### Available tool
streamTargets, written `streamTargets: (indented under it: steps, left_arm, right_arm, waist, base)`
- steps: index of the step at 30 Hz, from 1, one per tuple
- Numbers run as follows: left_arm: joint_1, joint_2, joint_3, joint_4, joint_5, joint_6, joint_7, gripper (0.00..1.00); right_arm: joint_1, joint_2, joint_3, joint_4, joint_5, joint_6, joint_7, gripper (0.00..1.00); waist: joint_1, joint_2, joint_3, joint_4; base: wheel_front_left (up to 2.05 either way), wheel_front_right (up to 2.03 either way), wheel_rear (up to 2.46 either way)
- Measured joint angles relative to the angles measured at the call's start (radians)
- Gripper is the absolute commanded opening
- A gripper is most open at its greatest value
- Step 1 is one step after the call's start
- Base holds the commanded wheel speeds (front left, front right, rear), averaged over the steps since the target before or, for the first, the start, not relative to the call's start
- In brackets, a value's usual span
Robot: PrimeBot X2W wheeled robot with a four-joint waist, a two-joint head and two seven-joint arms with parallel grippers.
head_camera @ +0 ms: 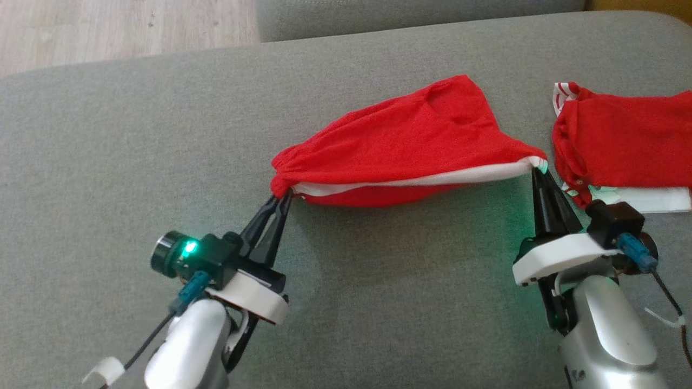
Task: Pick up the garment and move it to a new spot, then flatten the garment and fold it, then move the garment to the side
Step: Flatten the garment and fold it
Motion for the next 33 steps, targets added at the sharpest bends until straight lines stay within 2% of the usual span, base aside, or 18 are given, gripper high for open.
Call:
streamTargets:
  steps: [10, 22, 33]
  left_arm:
    - [0.008, 0.026, 0.068, -0.1, 0.015, 0.0, 0.0, 0.0]
    - [-0.043, 0.125, 0.106, -0.233, 0.021, 0.0, 0.009, 0.0]
    - [-0.084, 0.207, 0.154, -0.518, -0.005, 0.0, 0.182, 0.0]
  right_arm:
    - [-0.002, -0.035, 0.058, -0.113, -0.01, 0.0, 0.0, 0.0]
    - [-0.063, -0.122, 0.107, -0.35, -0.009, 0.0, 0.06, 0.0]
    - [-0.025, -0.122, 0.097, -0.65, -0.027, 0.0, 0.178, 0.0]
  waist:
    - [0.0, 0.0, -0.032, 0.001]
    - [0.0, 0.0, -0.118, -0.007]
    - [0.0, 0.0, -0.153, -0.018]
  base:
    - [0.0, 0.0, 0.0]
    - [0.0, 0.0, 0.0]
    - [0.0, 0.0, 0.0]
